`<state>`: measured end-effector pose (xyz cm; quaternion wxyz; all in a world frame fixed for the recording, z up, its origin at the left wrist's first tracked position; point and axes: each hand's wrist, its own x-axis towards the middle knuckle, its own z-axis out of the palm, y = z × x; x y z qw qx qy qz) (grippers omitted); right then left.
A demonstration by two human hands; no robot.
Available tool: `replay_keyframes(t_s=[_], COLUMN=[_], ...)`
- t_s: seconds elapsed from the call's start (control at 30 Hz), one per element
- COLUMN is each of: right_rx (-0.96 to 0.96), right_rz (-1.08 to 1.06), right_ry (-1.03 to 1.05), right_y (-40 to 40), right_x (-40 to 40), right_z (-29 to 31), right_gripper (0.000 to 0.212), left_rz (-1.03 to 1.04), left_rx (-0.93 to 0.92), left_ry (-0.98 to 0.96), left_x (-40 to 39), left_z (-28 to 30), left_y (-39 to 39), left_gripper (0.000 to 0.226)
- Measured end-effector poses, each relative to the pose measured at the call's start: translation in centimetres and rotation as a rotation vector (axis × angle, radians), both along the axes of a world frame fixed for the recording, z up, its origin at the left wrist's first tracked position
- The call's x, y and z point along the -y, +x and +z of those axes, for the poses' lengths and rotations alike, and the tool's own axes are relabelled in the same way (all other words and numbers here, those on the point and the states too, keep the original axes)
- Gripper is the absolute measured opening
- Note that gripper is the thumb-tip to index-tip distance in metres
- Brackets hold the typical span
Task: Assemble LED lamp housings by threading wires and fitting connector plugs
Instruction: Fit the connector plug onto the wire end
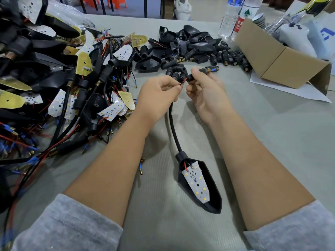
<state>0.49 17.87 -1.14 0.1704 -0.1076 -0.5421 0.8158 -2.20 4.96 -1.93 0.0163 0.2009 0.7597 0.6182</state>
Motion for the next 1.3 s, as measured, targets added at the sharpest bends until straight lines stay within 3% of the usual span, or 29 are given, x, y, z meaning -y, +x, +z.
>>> replay_keyframes(t_s=[0.23,0.53,0.7,0.97,1.13,1.3], right_rx=[0.028,0.012,0.039,0.027,0.012,0.005], right_rz=[0.015,-0.003,-0.024,-0.082,-0.189,-0.225], right_ry=[0.291,0.154,-0.010,-0.049,-0.078,-0.065], right_y=[-0.3,-0.3,-0.4,-0.5,-0.3,-0.2], right_x=[0.8,0.5,0.0,-0.5,-0.7,-0.7], right_z=[-0.5,-0.3,0.0,-0.4,-0.5,-0.5], right_gripper=[0.007,0.009,0.030,0.033,0.018,0.018], left_rz=[0.021,-0.010,-0.002,0.014,0.012,0.003], left_rx=[0.012,0.058,0.042,0.050,0.054,0.036], left_ry=[-0.046,-0.057,-0.043,-0.061,-0.079,-0.108], left_x=[-0.1,-0.1,-0.1,-0.2,-0.2,-0.2], left_z=[0.0,0.0,-0.1,-0.3,-0.5,-0.5], left_y=[0.1,0.1,0.0,-0.1,-0.2,-0.2], left_gripper=[0.015,0.008,0.016,0.014,0.014,0.014])
